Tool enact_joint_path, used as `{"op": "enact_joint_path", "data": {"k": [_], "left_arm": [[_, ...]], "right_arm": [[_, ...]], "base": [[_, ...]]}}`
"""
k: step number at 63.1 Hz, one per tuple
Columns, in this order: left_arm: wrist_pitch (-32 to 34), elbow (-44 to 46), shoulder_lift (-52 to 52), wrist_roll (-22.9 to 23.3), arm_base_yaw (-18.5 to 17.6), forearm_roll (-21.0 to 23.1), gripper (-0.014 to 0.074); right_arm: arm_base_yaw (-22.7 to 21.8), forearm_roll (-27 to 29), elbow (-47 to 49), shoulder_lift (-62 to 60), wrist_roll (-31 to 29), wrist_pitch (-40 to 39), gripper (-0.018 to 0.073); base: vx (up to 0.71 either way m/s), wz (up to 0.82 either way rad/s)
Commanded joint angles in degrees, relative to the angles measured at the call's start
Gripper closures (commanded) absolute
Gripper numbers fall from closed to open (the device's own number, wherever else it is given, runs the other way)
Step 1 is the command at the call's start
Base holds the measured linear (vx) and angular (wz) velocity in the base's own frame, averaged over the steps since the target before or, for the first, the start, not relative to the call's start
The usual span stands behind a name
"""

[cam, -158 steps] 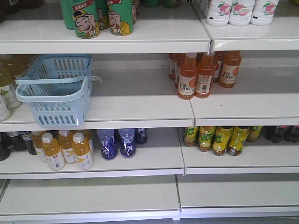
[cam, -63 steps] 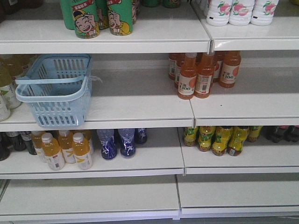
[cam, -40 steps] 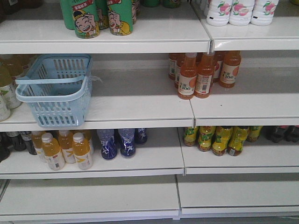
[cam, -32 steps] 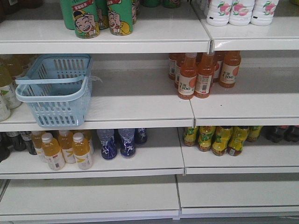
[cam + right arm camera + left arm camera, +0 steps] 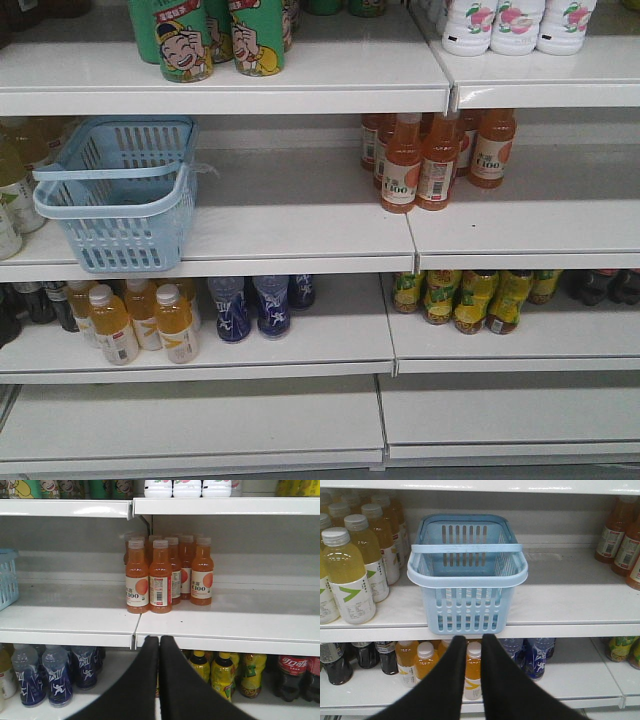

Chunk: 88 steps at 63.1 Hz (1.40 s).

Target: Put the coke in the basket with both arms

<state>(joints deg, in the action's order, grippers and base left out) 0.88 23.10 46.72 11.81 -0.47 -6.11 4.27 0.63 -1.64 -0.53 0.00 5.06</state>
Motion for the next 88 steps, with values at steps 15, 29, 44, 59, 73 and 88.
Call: {"op": "enact_joint_path", "data": {"k": [15, 29, 44, 59, 73, 88], "left_arm": [[4.44, 2.01, -0.28, 0.64, -0.17, 0.45, 0.0267], [6.6, 2.01, -0.28, 3.65, -0.17, 0.45, 0.0104], [9.77, 2.01, -0.28, 3.65, -0.17, 0.45, 0.001], [12.49, 2.01, -0.23, 3.78, -0.17, 0.45, 0.0009], [17.08, 2.01, -0.23, 23.2, -0.17, 5.26, 0.0009], [26.55, 2.01, 0.32, 39.82, -0.17, 4.86, 0.0009]], "right_arm": [[-0.13, -0.17, -1.07, -0.78, 0.0, -4.16, 0.0569], [-0.13, -0.17, -1.07, -0.78, 0.0, -4.16, 0.0569], [-0.13, -0.17, -1.07, -0.78, 0.0, -4.16, 0.0569], [-0.13, -0.17, -1.07, -0.78, 0.0, -4.16, 0.0569], [-0.13, -0.17, -1.07, -0.78, 0.0, -4.16, 0.0569], [-0.13, -0.17, -1.07, -0.78, 0.0, -4.16, 0.0569]], "base": [[0.0, 0.0], [0.0, 0.0], [0.0, 0.0], [0.0, 0.0], [0.0, 0.0], [0.0, 0.0]]}}
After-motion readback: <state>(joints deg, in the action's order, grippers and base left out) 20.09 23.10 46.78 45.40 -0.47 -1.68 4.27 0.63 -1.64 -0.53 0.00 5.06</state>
